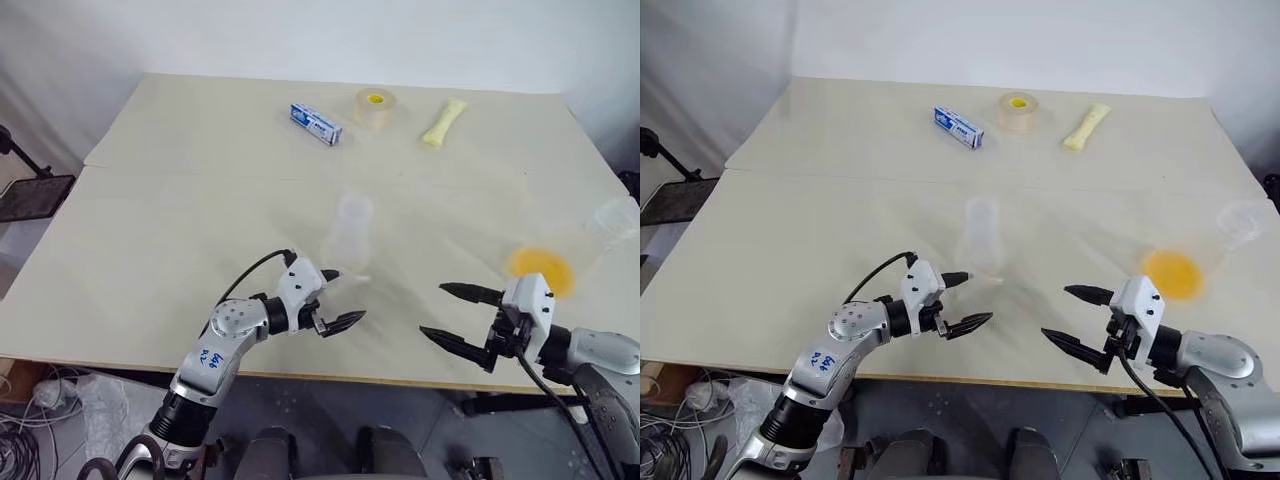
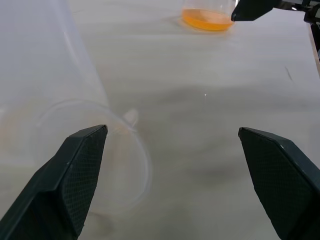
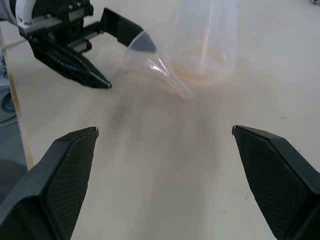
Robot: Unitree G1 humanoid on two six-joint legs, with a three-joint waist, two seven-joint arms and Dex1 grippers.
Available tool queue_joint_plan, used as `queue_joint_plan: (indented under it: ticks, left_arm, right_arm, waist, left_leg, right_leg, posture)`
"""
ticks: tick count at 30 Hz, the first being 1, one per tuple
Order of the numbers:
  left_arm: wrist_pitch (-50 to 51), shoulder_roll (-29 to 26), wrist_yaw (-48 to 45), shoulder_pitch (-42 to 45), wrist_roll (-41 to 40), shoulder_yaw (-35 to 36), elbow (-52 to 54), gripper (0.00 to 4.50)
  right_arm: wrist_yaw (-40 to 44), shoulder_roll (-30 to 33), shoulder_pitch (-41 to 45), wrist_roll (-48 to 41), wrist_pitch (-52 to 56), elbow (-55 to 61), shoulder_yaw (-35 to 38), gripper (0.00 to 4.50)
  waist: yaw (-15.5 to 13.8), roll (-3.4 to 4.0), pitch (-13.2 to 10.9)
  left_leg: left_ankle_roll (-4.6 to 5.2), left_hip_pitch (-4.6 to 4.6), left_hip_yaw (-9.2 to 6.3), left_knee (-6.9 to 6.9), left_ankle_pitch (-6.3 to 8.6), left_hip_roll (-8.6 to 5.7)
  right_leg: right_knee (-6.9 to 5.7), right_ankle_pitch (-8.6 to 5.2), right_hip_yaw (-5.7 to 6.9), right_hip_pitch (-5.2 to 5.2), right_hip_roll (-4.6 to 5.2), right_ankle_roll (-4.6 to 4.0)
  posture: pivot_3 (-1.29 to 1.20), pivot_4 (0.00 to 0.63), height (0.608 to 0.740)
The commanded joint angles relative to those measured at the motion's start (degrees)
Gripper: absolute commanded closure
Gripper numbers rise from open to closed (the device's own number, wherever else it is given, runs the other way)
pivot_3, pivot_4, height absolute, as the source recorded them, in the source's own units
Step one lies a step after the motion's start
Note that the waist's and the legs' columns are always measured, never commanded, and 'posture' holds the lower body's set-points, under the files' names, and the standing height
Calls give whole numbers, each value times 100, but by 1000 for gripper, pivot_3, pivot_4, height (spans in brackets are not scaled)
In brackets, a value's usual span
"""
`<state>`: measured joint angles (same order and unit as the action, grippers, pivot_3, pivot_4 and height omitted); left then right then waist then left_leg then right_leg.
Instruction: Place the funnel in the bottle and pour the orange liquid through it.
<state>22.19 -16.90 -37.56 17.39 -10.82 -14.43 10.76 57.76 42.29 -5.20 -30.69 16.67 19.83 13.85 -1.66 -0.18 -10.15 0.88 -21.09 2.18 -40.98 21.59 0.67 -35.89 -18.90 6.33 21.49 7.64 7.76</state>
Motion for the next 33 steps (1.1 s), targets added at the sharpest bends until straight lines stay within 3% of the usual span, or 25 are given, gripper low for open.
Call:
queue_joint_plan:
  ticks: [1,10,15,25,33]
  left_arm:
    - [-154,63,29,16,52,-51,21,29]
    - [-100,121,57,3,30,-81,79,29]
    - [136,131,-26,16,-208,71,8,1111]
    - [725,115,3,188,-419,280,75,4384]
    - [635,-96,-312,239,-628,479,153,4472]
  right_arm:
    - [109,4,52,-64,-198,-17,114,0]
    - [251,28,231,-85,-287,-249,131,0]
    - [176,-13,333,-53,-287,-242,94,0]
    - [11,2,431,-43,-239,-169,96,0]
    - [-100,-8,475,-53,-190,-96,62,0]
  waist:
    - [3,0,0]
    - [4,1,0]
    - [4,1,1]
    - [1,1,1]
    - [6,3,2]
  left_leg:
    - [0,0,0,0,0,0]
    - [0,0,0,0,0,0]
    - [0,0,0,0,0,1]
    - [0,-1,-1,0,0,1]
    - [0,-1,-2,1,0,1]
  right_leg:
    - [1,0,0,0,1,0]
    - [1,0,2,0,-1,0]
    - [1,0,1,0,0,0]
    - [1,0,1,0,1,0]
    - [3,0,3,-1,0,0]
  posture:
    - [0,150,740]
    - [0,150,740]
    - [0,150,740]
    - [0,150,740]
    - [0,150,740]
